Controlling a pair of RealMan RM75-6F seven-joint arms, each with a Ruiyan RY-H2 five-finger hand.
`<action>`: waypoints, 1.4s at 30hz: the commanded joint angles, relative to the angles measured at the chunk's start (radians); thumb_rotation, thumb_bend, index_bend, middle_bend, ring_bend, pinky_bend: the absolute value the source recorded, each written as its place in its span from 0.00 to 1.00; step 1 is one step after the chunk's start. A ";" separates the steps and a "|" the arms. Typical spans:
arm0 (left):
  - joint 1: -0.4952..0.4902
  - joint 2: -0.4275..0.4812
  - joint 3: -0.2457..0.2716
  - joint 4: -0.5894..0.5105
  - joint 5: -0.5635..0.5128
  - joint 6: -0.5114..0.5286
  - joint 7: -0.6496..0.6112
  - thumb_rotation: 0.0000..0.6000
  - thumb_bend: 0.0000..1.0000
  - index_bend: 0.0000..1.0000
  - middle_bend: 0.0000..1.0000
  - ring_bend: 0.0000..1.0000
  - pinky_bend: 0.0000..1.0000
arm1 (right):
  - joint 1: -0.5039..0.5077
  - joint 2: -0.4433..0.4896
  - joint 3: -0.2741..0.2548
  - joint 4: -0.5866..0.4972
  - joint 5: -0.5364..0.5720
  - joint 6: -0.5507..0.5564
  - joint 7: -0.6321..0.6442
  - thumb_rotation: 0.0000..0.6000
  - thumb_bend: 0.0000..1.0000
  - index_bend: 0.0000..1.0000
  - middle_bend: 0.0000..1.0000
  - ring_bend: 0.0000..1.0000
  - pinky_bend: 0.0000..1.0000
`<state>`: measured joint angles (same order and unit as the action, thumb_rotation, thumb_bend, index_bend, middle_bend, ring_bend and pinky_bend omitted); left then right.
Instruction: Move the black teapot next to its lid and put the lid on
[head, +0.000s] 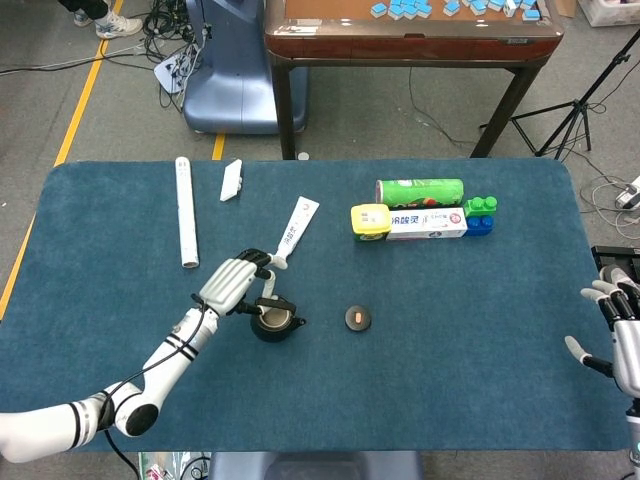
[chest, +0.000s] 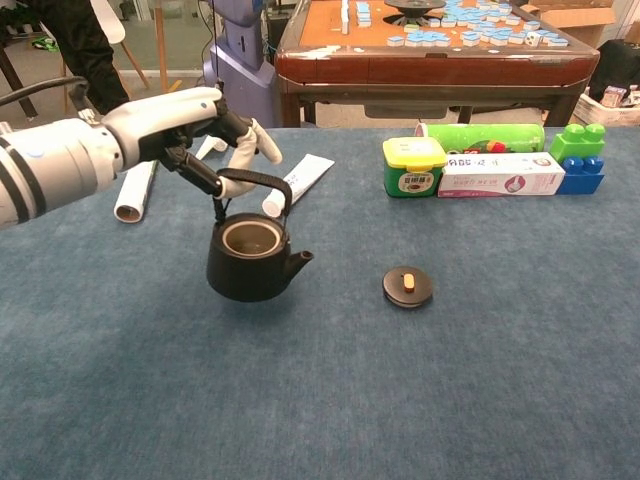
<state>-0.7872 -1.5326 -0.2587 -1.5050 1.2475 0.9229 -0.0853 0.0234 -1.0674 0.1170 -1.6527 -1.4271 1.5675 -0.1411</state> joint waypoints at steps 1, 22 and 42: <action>-0.020 -0.023 -0.013 0.023 -0.015 -0.013 0.001 1.00 0.36 0.72 0.29 0.21 0.11 | -0.001 0.000 0.000 0.001 0.002 0.001 0.000 1.00 0.19 0.29 0.24 0.15 0.25; -0.152 -0.172 -0.051 0.177 -0.096 -0.112 0.022 1.00 0.36 0.72 0.29 0.21 0.11 | -0.023 0.006 -0.002 0.000 0.014 0.016 0.006 1.00 0.19 0.29 0.24 0.15 0.25; -0.196 -0.234 -0.080 0.272 -0.148 -0.140 -0.001 1.00 0.36 0.69 0.29 0.21 0.11 | -0.042 0.016 -0.002 -0.001 0.018 0.029 0.014 1.00 0.19 0.29 0.24 0.15 0.25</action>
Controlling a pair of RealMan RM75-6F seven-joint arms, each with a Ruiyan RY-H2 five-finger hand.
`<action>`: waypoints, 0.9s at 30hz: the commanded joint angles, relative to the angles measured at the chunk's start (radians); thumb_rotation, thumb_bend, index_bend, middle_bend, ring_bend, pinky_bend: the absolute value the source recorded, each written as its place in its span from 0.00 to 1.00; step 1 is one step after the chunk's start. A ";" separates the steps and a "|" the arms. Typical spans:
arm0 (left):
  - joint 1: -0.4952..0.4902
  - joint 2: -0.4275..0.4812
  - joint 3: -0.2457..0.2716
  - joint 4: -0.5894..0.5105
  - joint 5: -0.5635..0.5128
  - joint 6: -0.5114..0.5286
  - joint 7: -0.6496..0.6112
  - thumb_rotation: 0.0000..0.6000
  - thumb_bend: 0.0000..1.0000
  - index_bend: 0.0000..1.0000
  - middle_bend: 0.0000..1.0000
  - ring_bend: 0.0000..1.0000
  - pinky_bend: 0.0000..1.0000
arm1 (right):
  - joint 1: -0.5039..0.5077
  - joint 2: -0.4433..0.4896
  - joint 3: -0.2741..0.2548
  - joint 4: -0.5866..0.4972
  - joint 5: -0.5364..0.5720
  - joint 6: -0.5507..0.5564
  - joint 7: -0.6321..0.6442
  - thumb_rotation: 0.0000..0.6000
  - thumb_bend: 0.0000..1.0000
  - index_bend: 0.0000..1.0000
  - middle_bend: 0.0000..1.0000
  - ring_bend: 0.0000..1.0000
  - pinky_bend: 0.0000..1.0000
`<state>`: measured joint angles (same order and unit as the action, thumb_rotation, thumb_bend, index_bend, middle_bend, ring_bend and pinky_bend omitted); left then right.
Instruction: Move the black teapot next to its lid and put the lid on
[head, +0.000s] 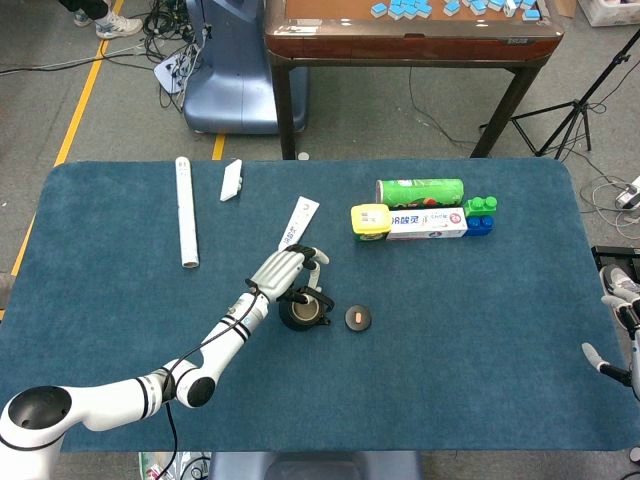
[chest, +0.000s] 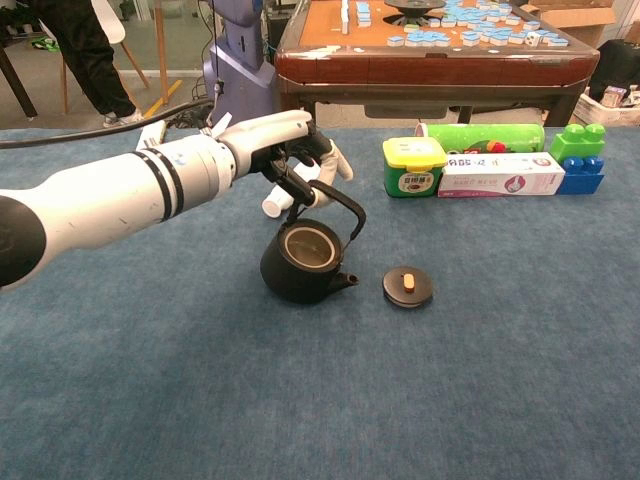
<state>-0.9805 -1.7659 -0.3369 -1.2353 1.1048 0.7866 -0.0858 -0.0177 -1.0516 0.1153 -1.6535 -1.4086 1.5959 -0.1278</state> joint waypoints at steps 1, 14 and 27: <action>-0.003 -0.001 -0.003 0.003 -0.007 -0.005 0.000 1.00 0.36 0.69 0.29 0.21 0.11 | -0.001 0.001 0.000 0.000 0.000 0.001 0.000 1.00 0.19 0.29 0.24 0.15 0.25; -0.014 0.003 -0.017 0.009 -0.038 -0.022 -0.010 1.00 0.36 0.68 0.29 0.20 0.11 | -0.003 -0.003 0.001 0.006 0.003 -0.005 0.003 1.00 0.19 0.29 0.24 0.15 0.25; -0.013 0.015 0.004 0.016 -0.051 -0.038 0.012 1.00 0.36 0.48 0.26 0.18 0.11 | -0.008 -0.002 0.000 0.006 -0.003 0.002 0.004 1.00 0.19 0.29 0.24 0.15 0.25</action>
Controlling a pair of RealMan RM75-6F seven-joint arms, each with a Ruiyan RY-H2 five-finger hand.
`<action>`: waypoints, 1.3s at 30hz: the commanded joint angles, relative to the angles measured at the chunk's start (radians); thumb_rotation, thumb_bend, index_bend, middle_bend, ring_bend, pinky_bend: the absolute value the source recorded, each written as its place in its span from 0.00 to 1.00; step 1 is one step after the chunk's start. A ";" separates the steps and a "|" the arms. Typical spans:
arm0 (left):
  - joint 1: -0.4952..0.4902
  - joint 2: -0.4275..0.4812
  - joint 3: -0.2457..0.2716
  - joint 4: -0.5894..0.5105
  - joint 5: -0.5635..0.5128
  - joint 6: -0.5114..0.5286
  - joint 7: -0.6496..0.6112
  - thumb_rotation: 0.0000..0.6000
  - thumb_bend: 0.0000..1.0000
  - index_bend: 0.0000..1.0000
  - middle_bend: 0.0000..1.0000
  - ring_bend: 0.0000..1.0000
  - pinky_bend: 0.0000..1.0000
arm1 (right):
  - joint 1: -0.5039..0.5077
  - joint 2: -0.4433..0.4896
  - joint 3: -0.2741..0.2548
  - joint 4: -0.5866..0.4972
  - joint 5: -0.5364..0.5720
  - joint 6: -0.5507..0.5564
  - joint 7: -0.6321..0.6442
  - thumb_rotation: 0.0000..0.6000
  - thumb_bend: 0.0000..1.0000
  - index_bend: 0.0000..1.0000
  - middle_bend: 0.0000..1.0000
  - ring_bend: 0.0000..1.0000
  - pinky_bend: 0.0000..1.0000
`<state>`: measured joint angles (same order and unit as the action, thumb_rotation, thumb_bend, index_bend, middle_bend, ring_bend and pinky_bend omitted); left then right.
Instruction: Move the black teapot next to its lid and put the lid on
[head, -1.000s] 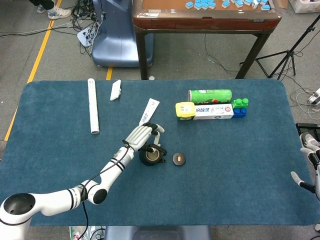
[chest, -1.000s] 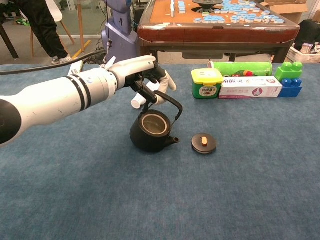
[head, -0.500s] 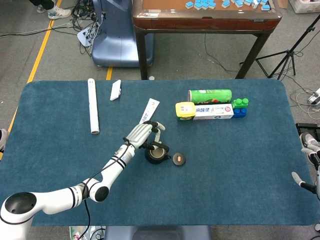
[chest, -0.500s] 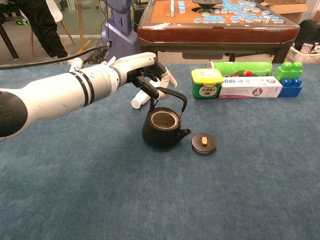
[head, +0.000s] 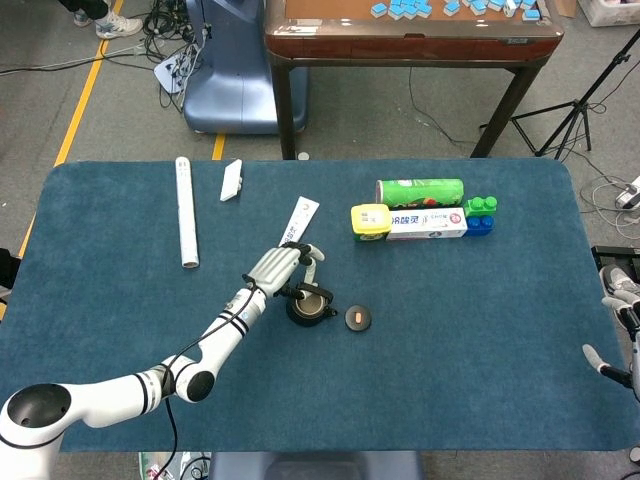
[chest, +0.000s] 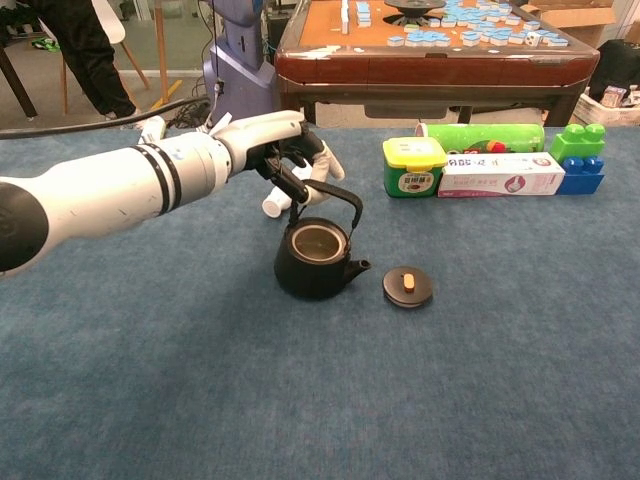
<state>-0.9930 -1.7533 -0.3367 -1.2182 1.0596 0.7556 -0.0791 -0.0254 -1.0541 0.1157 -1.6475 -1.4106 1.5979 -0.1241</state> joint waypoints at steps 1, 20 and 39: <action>-0.001 0.004 0.006 -0.001 -0.012 -0.012 0.008 1.00 0.36 0.44 0.25 0.18 0.11 | -0.001 0.000 0.000 0.000 -0.001 0.001 0.000 1.00 0.19 0.29 0.24 0.15 0.25; 0.009 0.069 0.045 -0.055 -0.089 -0.037 0.105 1.00 0.34 0.00 0.00 0.00 0.04 | 0.002 0.000 -0.002 0.002 -0.014 -0.004 0.004 1.00 0.19 0.29 0.24 0.15 0.25; 0.048 0.129 0.045 -0.126 -0.061 0.010 0.075 0.93 0.24 0.00 0.00 0.00 0.01 | 0.013 0.004 -0.001 -0.011 -0.028 -0.013 -0.012 1.00 0.19 0.29 0.24 0.15 0.25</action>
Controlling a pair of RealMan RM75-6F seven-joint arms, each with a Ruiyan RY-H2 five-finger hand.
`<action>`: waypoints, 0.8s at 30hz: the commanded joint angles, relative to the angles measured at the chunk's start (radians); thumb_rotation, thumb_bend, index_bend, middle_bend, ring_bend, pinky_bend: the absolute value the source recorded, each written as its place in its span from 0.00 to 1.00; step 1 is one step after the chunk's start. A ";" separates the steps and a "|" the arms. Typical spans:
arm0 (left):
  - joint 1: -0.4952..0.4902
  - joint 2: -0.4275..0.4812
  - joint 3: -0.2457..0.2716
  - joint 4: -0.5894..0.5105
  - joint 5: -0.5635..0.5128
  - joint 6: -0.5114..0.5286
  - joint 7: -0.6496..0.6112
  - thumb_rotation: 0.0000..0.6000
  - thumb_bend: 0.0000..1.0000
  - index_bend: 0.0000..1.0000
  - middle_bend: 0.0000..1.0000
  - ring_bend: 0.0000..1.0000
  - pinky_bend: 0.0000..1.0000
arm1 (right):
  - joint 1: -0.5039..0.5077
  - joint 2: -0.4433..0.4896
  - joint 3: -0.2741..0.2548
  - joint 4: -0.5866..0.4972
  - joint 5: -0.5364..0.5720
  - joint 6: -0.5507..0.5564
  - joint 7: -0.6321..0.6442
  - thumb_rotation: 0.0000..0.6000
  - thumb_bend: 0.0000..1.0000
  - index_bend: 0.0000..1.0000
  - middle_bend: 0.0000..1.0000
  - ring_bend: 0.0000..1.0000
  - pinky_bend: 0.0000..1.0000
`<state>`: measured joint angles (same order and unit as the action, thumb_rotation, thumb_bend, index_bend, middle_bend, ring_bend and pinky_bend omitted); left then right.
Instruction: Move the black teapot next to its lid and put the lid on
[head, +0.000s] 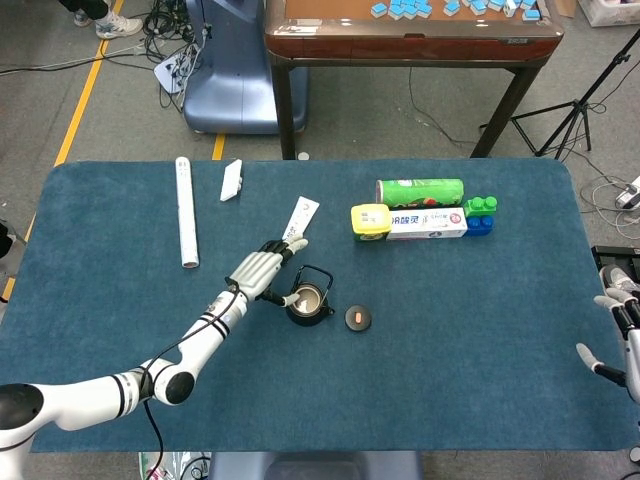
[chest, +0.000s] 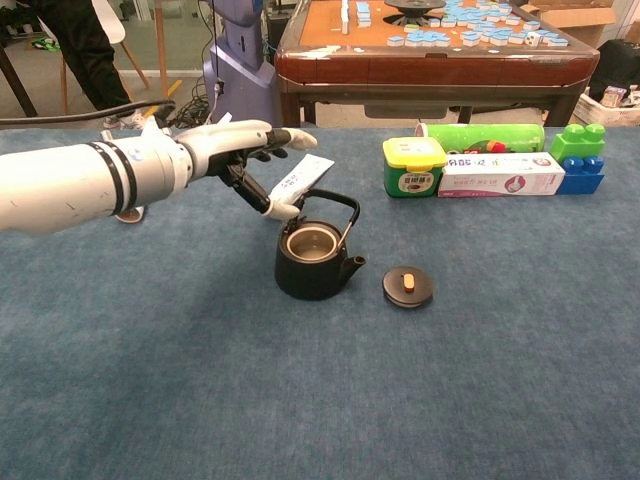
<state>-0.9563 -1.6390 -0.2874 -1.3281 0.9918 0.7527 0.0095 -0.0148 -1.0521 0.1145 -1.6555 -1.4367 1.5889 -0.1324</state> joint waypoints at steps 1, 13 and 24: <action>0.017 0.022 -0.007 -0.024 0.011 0.020 -0.020 0.93 0.24 0.00 0.00 0.00 0.01 | 0.005 0.004 -0.001 -0.006 -0.005 -0.007 -0.007 1.00 0.19 0.29 0.24 0.15 0.25; 0.159 0.203 0.023 -0.207 0.125 0.173 -0.080 0.98 0.24 0.00 0.00 0.00 0.01 | 0.071 0.057 -0.017 -0.070 -0.077 -0.094 -0.035 1.00 0.19 0.29 0.24 0.15 0.25; 0.354 0.430 0.120 -0.368 0.212 0.352 -0.061 1.00 0.24 0.00 0.00 0.00 0.01 | 0.207 0.086 -0.037 -0.136 -0.166 -0.280 -0.084 1.00 0.19 0.30 0.26 0.15 0.25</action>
<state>-0.6275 -1.2352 -0.1861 -1.6746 1.1896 1.0806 -0.0594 0.1607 -0.9682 0.0814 -1.7773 -1.5832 1.3455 -0.2046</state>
